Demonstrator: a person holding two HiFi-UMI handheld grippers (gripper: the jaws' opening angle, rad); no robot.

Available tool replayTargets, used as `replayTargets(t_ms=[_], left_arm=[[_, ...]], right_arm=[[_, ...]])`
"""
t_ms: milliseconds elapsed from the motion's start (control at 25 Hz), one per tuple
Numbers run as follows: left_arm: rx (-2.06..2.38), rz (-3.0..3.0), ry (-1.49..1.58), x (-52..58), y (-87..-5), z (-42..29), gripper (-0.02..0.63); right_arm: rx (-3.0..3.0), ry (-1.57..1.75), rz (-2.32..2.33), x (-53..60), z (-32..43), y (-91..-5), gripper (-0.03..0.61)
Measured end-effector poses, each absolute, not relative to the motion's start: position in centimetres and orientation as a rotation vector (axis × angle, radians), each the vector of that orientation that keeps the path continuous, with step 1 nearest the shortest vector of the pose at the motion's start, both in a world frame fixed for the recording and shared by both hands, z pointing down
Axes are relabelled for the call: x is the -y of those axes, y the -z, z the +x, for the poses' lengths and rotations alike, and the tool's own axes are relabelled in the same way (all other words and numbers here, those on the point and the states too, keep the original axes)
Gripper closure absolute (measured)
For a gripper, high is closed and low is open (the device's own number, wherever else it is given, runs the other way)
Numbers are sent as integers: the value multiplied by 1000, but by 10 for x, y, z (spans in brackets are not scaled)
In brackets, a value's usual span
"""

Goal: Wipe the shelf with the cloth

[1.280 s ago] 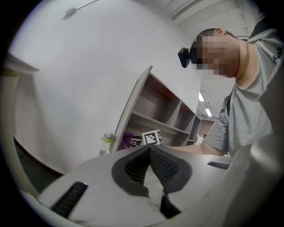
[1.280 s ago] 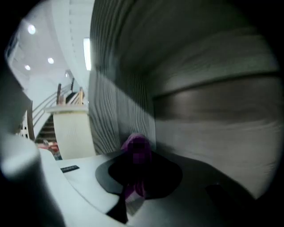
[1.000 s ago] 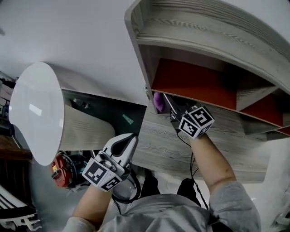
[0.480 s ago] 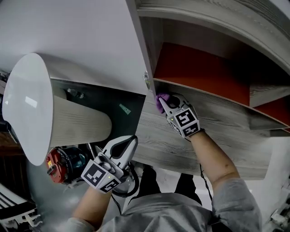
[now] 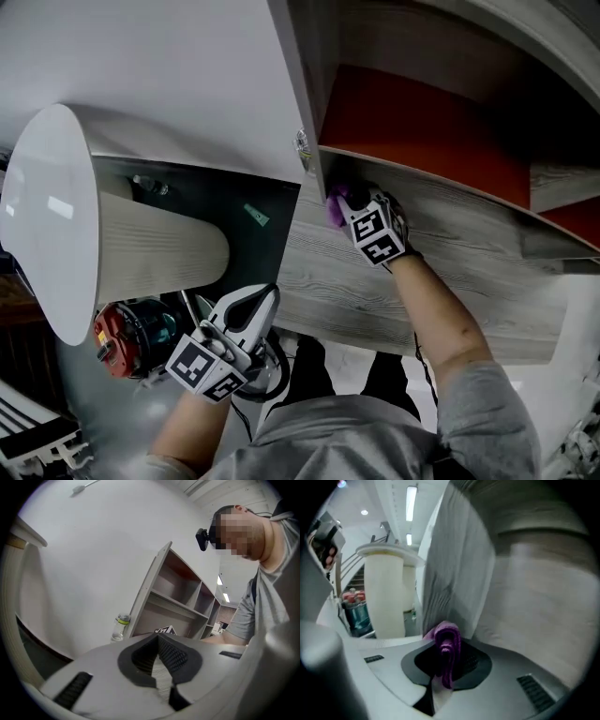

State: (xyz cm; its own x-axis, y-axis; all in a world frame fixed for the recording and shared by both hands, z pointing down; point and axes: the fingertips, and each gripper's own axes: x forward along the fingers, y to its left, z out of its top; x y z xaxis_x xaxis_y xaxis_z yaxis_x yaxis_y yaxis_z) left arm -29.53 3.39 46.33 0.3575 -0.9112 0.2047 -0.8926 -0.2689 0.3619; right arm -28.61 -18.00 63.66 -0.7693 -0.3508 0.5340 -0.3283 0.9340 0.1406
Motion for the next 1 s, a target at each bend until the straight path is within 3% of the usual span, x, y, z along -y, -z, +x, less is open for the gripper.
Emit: replayTargets(t_ms=[240, 640, 800, 1000], left_arm=[[1571, 2231, 28, -39, -450, -288, 600], [1547, 2229, -42, -29, -458, -284, 600], [1518, 2253, -52, -17, -452, -267, 600], [1435, 2302, -91, 2, -447, -217, 600]], right_arm=[[2899, 156, 1011, 247, -279, -470, 517], [3032, 84, 1079, 267, -276, -439, 518], [2983, 20, 1254, 281, -199, -442, 517], [2818, 29, 1566, 309, -43, -447, 517]])
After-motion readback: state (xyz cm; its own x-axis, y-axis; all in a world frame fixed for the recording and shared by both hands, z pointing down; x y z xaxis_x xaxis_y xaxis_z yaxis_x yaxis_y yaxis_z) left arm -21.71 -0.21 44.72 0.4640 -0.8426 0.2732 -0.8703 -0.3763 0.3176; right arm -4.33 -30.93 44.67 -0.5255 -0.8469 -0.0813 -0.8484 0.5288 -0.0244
